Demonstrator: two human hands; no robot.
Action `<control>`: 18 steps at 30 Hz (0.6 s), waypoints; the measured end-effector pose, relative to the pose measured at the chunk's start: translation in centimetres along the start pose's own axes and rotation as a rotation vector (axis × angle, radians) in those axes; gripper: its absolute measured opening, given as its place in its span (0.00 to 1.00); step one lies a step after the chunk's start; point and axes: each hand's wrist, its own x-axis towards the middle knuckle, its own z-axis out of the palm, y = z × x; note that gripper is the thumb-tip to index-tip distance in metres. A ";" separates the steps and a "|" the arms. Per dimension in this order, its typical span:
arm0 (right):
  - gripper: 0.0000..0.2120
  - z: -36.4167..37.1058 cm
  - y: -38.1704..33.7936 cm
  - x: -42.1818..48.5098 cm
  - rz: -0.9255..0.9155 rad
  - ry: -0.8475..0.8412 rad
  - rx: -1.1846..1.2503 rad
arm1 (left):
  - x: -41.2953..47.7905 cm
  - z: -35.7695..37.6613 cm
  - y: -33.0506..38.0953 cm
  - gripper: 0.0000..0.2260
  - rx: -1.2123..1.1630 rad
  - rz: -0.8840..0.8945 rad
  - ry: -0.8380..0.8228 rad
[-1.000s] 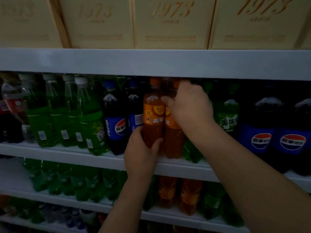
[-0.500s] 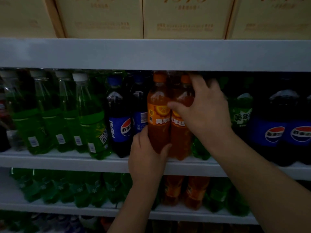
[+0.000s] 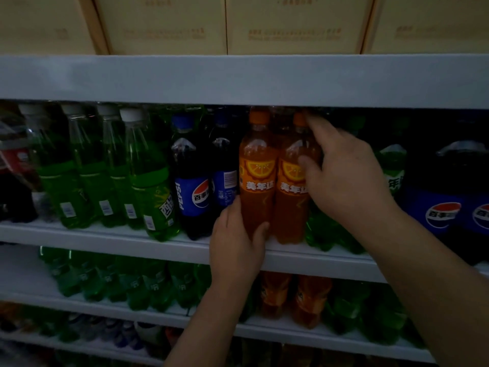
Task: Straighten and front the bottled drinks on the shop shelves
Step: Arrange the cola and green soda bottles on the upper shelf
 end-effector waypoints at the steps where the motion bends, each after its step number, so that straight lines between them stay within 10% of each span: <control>1: 0.30 -0.1 0.1 0.0 -0.007 -0.006 0.005 | 0.0 0.0 0.1 0.32 0.005 0.002 -0.005; 13: 0.18 2.8 -2.2 -2.9 -0.145 0.101 0.279 | -0.6 -1.1 0.4 0.31 0.039 0.023 -0.099; 18: 0.18 4.0 -4.5 -1.4 -0.095 0.041 0.320 | -0.9 -5.0 -1.8 0.16 0.259 0.158 0.320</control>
